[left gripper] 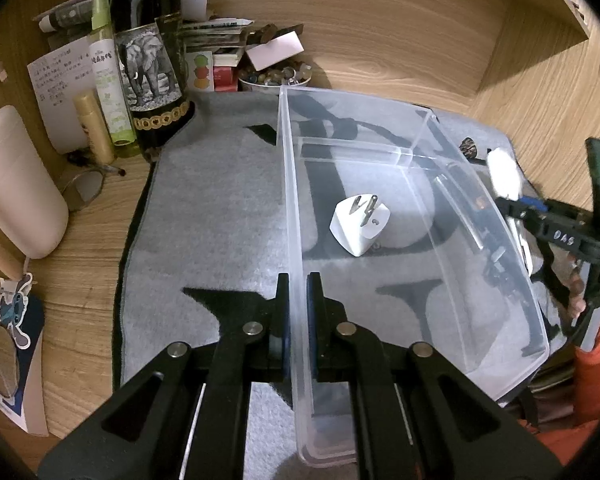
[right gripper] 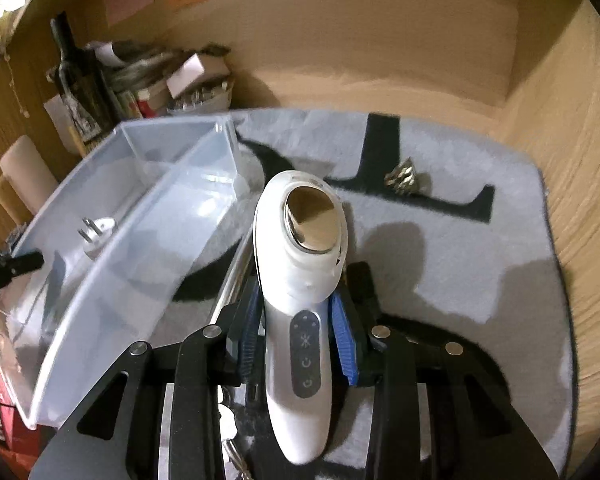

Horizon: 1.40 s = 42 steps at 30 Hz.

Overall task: Organize rigid objects
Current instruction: 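Lift the facial device, lower it into the box, open the right tool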

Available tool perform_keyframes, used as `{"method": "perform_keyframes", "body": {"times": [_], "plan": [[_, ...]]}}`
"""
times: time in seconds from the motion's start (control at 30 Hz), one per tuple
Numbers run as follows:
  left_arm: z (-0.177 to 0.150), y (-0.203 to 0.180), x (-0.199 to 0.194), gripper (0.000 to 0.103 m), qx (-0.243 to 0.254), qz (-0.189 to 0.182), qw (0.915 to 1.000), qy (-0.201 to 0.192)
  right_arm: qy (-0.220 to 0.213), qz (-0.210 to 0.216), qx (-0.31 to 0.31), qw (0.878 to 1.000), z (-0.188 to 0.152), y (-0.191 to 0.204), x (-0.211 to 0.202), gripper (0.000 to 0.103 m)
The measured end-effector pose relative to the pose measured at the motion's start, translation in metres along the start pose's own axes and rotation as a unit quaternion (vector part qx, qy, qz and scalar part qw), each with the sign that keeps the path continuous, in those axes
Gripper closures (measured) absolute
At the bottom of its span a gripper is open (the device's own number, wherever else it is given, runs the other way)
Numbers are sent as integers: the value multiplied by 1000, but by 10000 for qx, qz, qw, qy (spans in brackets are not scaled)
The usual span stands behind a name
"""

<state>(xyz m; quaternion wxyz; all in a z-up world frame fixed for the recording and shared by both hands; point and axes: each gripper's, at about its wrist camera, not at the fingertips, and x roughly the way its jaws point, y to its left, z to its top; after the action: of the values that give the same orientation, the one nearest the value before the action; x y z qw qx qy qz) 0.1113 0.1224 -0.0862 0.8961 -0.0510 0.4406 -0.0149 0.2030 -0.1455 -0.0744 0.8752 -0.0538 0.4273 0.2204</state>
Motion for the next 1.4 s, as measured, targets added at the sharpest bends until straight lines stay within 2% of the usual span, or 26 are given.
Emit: {"method": "perform_keyframes", "body": {"times": [0.13, 0.43, 0.67, 0.8, 1.07, 1.4], "plan": [[-1, -1, -2, 97, -12, 15, 10000, -2, -331, -97, -41, 9994, 6, 1, -17, 72], [-5, -6, -10, 97, 50, -7, 10000, -38, -906, 54, -142, 9958, 24, 15, -55, 72], [-7, -8, -12, 97, 73, -25, 10000, -52, -1330, 447, -395, 9893, 42, 48, -77, 72], [-7, -8, -11, 97, 64, -43, 9999, -68, -1422, 692, -552, 9859, 51, 70, -77, 72], [-8, -6, -11, 96, 104, -93, 9998, -111, -1133, 967, -832, 9853, 57, 107, -50, 72], [-9, -3, -11, 96, 174, -182, 9995, -171, -278, 618, -1010, 9926, 54, 128, 4, 72]]}}
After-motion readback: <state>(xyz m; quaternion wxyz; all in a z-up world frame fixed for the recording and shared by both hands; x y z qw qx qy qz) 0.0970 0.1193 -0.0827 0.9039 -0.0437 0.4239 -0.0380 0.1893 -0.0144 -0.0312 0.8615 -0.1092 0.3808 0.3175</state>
